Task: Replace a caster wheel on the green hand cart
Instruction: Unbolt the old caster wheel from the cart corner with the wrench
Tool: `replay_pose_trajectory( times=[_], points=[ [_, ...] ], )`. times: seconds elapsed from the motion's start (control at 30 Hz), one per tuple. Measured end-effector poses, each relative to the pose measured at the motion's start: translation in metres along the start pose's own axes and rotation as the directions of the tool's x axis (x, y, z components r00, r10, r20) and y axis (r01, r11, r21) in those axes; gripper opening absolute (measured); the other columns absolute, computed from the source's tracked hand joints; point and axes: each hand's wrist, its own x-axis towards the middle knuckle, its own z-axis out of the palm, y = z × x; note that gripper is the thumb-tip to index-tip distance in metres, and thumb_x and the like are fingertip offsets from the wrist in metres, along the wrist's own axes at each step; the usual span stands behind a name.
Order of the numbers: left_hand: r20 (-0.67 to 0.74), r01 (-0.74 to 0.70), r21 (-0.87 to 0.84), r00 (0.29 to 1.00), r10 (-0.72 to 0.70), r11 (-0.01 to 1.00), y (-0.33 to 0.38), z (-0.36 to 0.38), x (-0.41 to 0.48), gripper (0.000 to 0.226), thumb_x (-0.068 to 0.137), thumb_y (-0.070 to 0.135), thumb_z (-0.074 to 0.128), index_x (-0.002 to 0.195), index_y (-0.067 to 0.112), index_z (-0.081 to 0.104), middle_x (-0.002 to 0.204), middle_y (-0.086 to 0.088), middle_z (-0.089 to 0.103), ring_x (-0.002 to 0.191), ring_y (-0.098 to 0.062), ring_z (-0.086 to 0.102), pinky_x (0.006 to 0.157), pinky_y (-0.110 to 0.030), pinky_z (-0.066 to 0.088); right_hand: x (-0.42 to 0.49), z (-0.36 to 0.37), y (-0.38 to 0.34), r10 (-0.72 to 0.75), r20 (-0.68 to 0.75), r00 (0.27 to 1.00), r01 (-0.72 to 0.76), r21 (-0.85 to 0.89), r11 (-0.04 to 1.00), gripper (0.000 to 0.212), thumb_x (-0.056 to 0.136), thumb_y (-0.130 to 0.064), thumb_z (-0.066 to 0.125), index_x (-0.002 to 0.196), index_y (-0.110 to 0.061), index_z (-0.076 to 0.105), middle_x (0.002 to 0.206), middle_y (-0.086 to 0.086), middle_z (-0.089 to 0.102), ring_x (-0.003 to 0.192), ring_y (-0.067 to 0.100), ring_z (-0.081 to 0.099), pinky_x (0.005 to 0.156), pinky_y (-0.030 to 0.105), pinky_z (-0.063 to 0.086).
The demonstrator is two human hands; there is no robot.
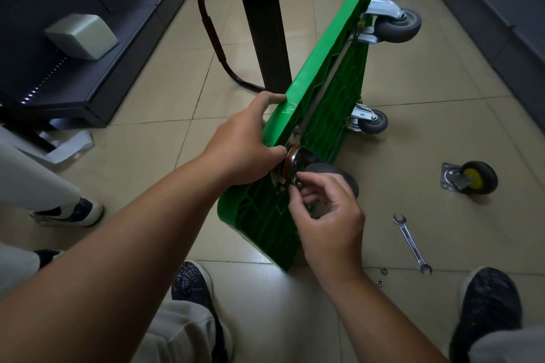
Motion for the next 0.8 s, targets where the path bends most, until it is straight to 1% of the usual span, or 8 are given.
replay_pose_trajectory(
  times=[0.13,0.27,0.33,0.43,0.53,0.6,0.67,0.8],
  points=[
    [0.001,-0.002,-0.005,1.000,0.002,1.000,0.002,0.000,-0.001,0.077,0.089,0.020,0.077,0.149,0.047,0.036,0.114,-0.001,0.059,0.081,-0.021,0.069,0.076,-0.046,0.063,-0.004,-0.006,0.004,-0.001,-0.025,1.000,0.001,-0.008,1.000,0.028,0.085,0.000,0.079,0.109,-0.012,0.073,0.093,-0.003,0.065,0.077,0.017,0.067,0.072,0.029,0.058],
    [-0.005,0.022,0.000,1.000,-0.022,1.000,0.007,0.004,-0.002,0.078,0.090,0.019,0.075,0.149,0.048,0.034,0.116,-0.004,0.058,0.084,-0.024,0.069,0.076,-0.047,0.063,-0.023,-0.027,0.017,-0.048,-0.010,0.999,0.047,-0.100,0.994,0.028,0.086,-0.004,0.079,0.109,-0.015,0.070,0.092,-0.005,0.063,0.078,0.014,0.066,0.073,0.022,0.056],
    [-0.056,0.037,0.107,0.998,-0.031,0.994,0.010,0.010,-0.004,0.076,0.091,0.026,0.073,0.150,0.048,0.030,0.110,-0.004,0.057,0.081,-0.025,0.065,0.071,-0.041,0.057,-0.034,-0.042,0.027,-0.055,0.027,0.998,0.059,-0.166,0.984,0.028,0.085,-0.004,0.079,0.106,-0.019,0.068,0.092,-0.009,0.061,0.078,0.010,0.064,0.073,0.015,0.052],
    [-0.144,0.028,0.298,0.989,0.016,0.954,0.013,0.022,-0.010,0.078,0.095,0.033,0.065,0.158,0.043,0.019,0.102,-0.002,0.052,0.080,-0.024,0.050,0.062,-0.034,0.036,-0.044,-0.058,0.041,-0.042,0.070,0.997,0.055,-0.207,0.977,0.028,0.083,-0.002,0.079,0.102,-0.019,0.068,0.093,-0.009,0.061,0.077,0.009,0.063,0.073,0.013,0.050],
    [-0.158,0.020,0.327,0.987,0.034,0.945,0.014,0.029,-0.012,0.082,0.098,0.032,0.061,0.162,0.042,0.012,0.123,-0.007,0.061,0.090,-0.027,0.056,0.069,-0.037,0.039,-0.048,-0.069,0.055,-0.018,0.072,0.997,0.034,-0.229,0.973,0.025,0.082,-0.001,0.079,0.098,-0.018,0.069,0.091,-0.008,0.060,0.074,0.010,0.062,0.072,0.014,0.050],
    [-0.147,0.006,0.320,0.988,0.043,0.947,0.013,0.028,-0.011,0.082,0.098,0.031,0.061,0.162,0.042,0.011,0.133,-0.010,0.061,0.100,-0.032,0.062,0.073,-0.038,0.044,-0.052,-0.077,0.068,0.029,0.054,0.998,-0.015,-0.252,0.968,0.023,0.081,0.000,0.080,0.095,-0.017,0.070,0.087,-0.008,0.060,0.072,0.009,0.061,0.070,0.011,0.048],
    [-0.137,-0.004,0.304,0.989,0.048,0.953,0.012,0.025,-0.012,0.083,0.098,0.030,0.063,0.162,0.042,0.012,0.135,-0.011,0.062,0.095,-0.031,0.060,0.073,-0.038,0.044,-0.059,-0.089,0.085,0.127,0.009,0.992,-0.120,-0.283,0.952,0.023,0.080,0.002,0.080,0.092,-0.015,0.072,0.083,-0.005,0.060,0.069,0.008,0.061,0.067,0.010,0.048],
    [-0.141,-0.002,0.308,0.989,0.047,0.951,0.012,0.025,-0.013,0.081,0.098,0.031,0.063,0.162,0.043,0.015,0.127,-0.011,0.064,0.079,-0.024,0.052,0.068,-0.035,0.039,-0.082,-0.122,0.130,0.402,-0.145,0.904,-0.428,-0.303,0.852,0.026,0.080,0.007,0.079,0.093,-0.014,0.069,0.081,0.000,0.064,0.066,0.015,0.064,0.063,0.026,0.056]
  ],
)
